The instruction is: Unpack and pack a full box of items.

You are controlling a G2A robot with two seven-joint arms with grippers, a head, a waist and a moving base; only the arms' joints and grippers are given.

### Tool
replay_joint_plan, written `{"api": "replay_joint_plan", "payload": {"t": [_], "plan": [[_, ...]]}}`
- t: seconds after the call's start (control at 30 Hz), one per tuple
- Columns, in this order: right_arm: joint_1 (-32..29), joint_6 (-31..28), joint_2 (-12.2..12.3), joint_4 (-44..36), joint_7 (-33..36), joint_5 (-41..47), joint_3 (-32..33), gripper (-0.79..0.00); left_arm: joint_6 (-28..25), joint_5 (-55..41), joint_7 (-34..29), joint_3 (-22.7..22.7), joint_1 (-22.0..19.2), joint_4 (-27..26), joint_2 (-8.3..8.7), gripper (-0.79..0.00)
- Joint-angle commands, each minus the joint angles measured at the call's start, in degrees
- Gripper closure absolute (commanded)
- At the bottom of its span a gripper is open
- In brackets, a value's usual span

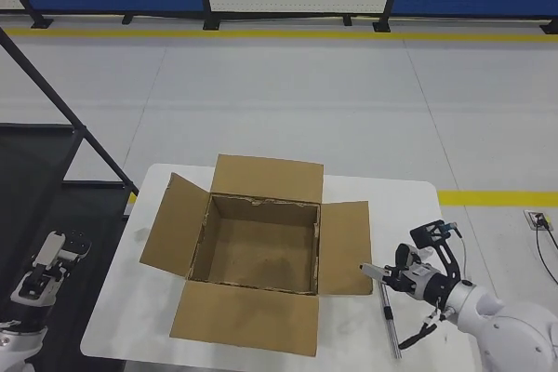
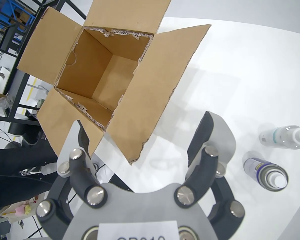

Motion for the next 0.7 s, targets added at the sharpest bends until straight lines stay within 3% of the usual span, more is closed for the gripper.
{"api": "replay_joint_plan", "payload": {"t": [0.0,0.13,0.4,0.67], "plan": [[-0.2,-0.3,0.1,-0.5,0.3,-2.1,-0.5,-0.785,0.0,0.0,0.0,0.0,0.0,0.0,0.00,-0.785],[-1.7,1.4,0.4,-2.6,0.2,-8.0,-3.0,-0.785,0.5,0.0,0.3,0.1,0.1,0.1,-0.01,-0.785],[-10.0,1.3,1.3,-5.4,1.7,-16.8,0.3,-0.785,1.0,-1.0,-1.7,-1.0,-1.6,3.7,0.49,-0.785],[-12.4,3.8,1.8,-0.4,5.1,-22.8,-1.5,-0.785,1.2,-1.8,-2.9,-1.5,-2.7,4.9,0.77,-0.785]]}}
